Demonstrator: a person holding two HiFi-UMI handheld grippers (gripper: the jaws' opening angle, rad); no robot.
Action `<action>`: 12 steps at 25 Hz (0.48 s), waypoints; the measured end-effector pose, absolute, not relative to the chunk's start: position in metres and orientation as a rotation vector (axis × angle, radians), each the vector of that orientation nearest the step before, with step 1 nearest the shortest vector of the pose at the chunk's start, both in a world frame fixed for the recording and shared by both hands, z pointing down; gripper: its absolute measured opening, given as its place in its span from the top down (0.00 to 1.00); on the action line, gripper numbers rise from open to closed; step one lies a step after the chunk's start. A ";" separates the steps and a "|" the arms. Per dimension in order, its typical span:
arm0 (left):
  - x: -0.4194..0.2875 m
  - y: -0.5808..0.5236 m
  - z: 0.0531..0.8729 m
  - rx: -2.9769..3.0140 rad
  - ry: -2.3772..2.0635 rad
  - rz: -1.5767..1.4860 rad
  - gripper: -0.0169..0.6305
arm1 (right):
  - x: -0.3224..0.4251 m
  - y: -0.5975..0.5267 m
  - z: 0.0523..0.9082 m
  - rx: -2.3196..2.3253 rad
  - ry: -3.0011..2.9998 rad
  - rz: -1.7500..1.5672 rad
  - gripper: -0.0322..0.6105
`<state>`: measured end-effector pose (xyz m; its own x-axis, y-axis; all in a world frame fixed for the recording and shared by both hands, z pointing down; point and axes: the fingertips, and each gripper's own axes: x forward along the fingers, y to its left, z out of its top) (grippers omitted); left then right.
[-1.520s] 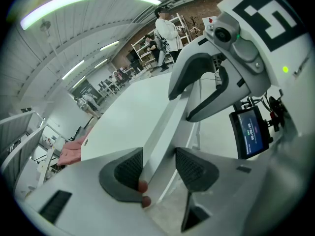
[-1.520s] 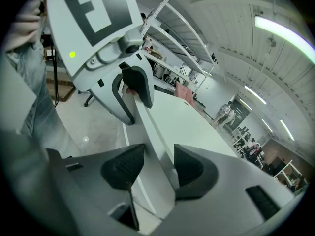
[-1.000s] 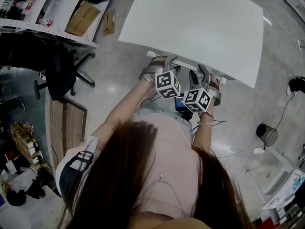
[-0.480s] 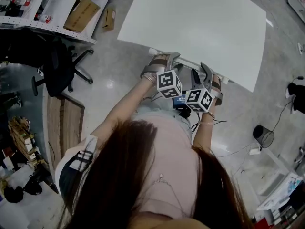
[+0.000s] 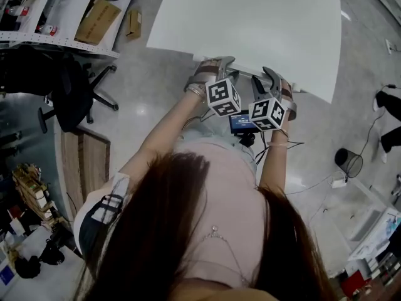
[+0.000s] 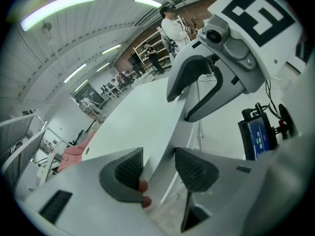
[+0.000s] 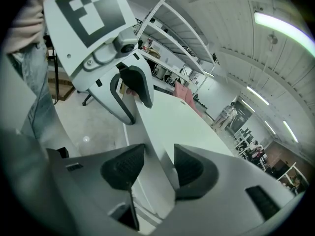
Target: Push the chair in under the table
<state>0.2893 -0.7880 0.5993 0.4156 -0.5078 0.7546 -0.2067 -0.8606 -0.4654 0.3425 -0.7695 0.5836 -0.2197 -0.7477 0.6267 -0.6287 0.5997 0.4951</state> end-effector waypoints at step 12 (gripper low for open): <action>0.278 -0.782 0.572 -2.586 0.739 -1.213 0.74 | 0.394 -0.740 0.527 1.559 -2.298 0.363 0.68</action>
<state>0.2781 -0.7816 0.5717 0.5407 -0.5130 0.6667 -0.3568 -0.8576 -0.3705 0.3941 -0.7396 0.5274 -0.3405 -0.8438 0.4148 -0.9306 0.3654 -0.0207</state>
